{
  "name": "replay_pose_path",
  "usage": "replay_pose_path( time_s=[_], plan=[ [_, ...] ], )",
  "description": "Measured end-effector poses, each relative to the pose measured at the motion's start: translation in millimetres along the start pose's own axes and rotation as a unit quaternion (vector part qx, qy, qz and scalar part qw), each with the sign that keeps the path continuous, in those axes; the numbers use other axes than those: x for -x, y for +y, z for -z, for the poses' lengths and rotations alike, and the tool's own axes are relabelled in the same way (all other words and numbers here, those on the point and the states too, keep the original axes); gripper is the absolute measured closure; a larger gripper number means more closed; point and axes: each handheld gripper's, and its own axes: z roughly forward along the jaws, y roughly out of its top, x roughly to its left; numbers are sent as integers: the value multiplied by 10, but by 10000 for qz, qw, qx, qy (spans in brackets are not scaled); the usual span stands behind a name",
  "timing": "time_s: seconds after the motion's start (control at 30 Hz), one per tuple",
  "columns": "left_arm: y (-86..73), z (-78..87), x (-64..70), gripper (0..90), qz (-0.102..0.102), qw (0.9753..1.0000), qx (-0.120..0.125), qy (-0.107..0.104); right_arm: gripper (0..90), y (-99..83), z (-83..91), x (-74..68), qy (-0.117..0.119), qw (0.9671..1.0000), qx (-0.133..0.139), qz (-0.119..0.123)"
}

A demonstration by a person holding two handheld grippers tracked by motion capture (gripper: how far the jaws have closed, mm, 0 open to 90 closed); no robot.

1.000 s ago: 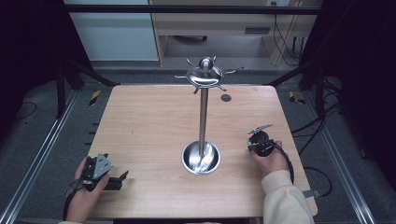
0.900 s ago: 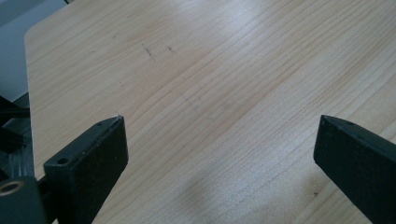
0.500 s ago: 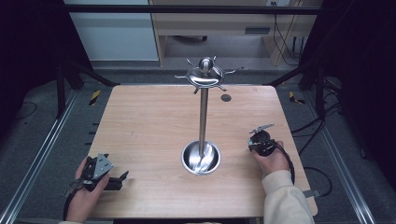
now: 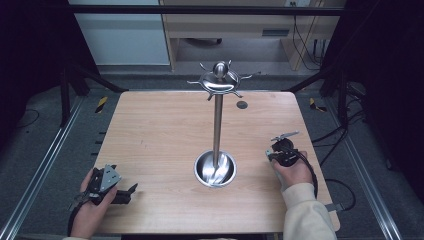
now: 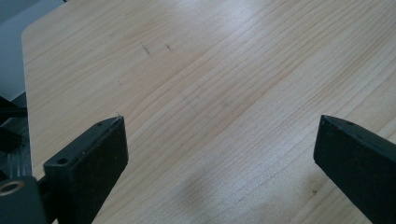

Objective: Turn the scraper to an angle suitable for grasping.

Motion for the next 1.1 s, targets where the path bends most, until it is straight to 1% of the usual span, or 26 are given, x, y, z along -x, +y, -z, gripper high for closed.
replay_pose_path(
  time_s=[0.07, 0.1, 0.17, 0.2, 0.23, 0.27, 0.33, 0.37, 0.43, 0.47, 0.57, 0.67, 0.73, 0.77, 0.8, 0.87, 0.93, 1.0, 1.1],
  plan=[
    [-3, 6, 3, 28, -10, 10000, -29, -1, 846, 2, 19, 12, 24, 10000, -9, -63],
    [-6, 7, 12, 28, 30, 10000, -3, 9, 839, 5, 36, 15, 37, 10000, -38, -71],
    [-14, 20, 22, 28, 47, 10000, -9, 13, 824, 17, 66, 26, 61, 9999, -20, -117],
    [-19, 27, 23, 28, 42, 10000, -14, 19, 819, 24, 78, 39, 115, 9999, -2, -127],
    [-24, 30, 26, 28, 62, 10000, -7, 21, 814, 36, 92, 49, 111, 9997, -22, -204],
    [-28, 36, 25, 28, 80, 10000, -6, 17, 808, 46, 104, 65, 107, 9997, -75, -194],
    [-32, 45, 19, 28, 108, 9999, 8, 33, 786, 63, 115, 82, 102, 9994, -212, -254],
    [-32, 48, 16, 28, 113, 9999, 17, 43, 771, 69, 116, 83, 114, 9993, -266, -253],
    [-33, 50, 16, 28, 124, 9999, 17, 49, 756, 88, 123, 78, 125, 9990, -379, -177],
    [-33, 50, 16, 28, 124, 9999, 17, 49, 756, 88, 123, 78, 125, 9990, -379, -177],
    [-39, 57, 25, 28, 129, 9999, -6, 38, 731, 143, 136, 88, 71, 9981, -597, -98],
    [-51, 84, 27, 28, 169, 9998, 13, 51, 725, 179, 140, 78, 53, 9973, -726, -13],
    [-59, 99, 20, 28, 250, 9996, 67, 111, 724, 214, 150, 72, 94, 9970, -764, 27],
    [-63, 107, 12, 29, 297, 9995, 73, 120, 720, 228, 154, 66, 103, 9969, -784, -11],
    [-69, 114, 5, 29, 332, 9993, 101, 153, 720, 242, 157, 66, 103, 9967, -810, 36],
    [-72, 125, -8, 29, 343, 9992, 103, 151, 719, 271, 157, 63, 53, 9959, -905, 30],
    [-70, 128, -11, 29, 327, 9993, 98, 135, 718, 292, 141, 77, 25, 9950, -994, 9],
    [-64, 118, 1, 28, 344, 9993, 129, 122, 719, 307, 120, 88, -34, 9947, -1026, 1],
    [-59, 115, 7, 28, 292, 9995, 94, 103, 717, 313, 83, 88, -61, 9941, -1081, 6]
  ],
)
